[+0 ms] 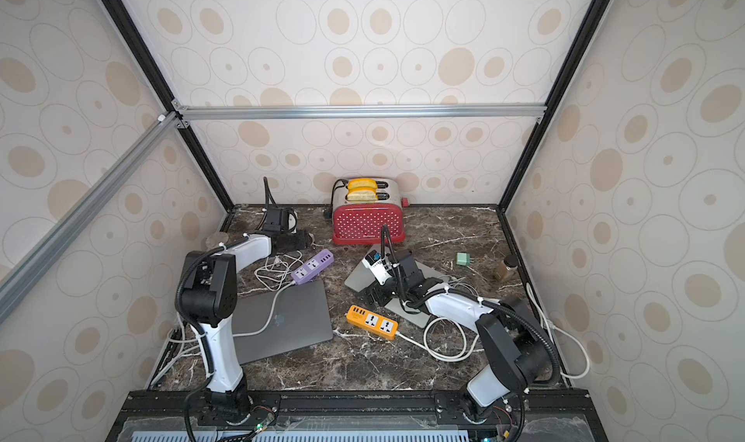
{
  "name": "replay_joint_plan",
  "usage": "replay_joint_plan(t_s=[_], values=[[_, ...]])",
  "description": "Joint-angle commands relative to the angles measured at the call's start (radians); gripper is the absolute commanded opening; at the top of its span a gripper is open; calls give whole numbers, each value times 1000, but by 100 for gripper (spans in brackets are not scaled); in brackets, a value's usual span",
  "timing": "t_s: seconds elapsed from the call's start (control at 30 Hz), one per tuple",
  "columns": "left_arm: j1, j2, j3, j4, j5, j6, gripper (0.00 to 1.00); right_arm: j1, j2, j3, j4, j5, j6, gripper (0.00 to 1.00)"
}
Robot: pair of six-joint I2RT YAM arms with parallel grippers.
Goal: Unplug the laptop charger
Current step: Place the plug at the center of the board, then reset both arms
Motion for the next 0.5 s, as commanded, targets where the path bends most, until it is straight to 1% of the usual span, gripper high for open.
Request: replay_joint_plan(t_s=[0.0, 0.07, 0.1, 0.13, 0.23, 0.33, 0.47], values=[[-5, -171, -64, 77, -42, 6, 66, 4, -82, -19, -40, 48, -10, 100], [-4, -253, -145, 94, -76, 11, 81, 3, -129, -37, -62, 80, -13, 100], [-5, -302, -194, 102, -100, 14, 97, 2, -157, -50, -74, 105, -16, 100], [-4, -349, -241, 106, -127, 19, 99, 1, -190, -60, -87, 134, -16, 100], [-4, -478, -368, 100, -221, 35, 99, -6, -281, -85, -144, 226, -15, 100], [-4, -632, -495, 64, -340, 49, 99, -21, -365, -87, -237, 311, -27, 100], [-4, -883, -644, 17, -449, 57, 99, -57, -465, -80, -356, 395, -25, 100]])
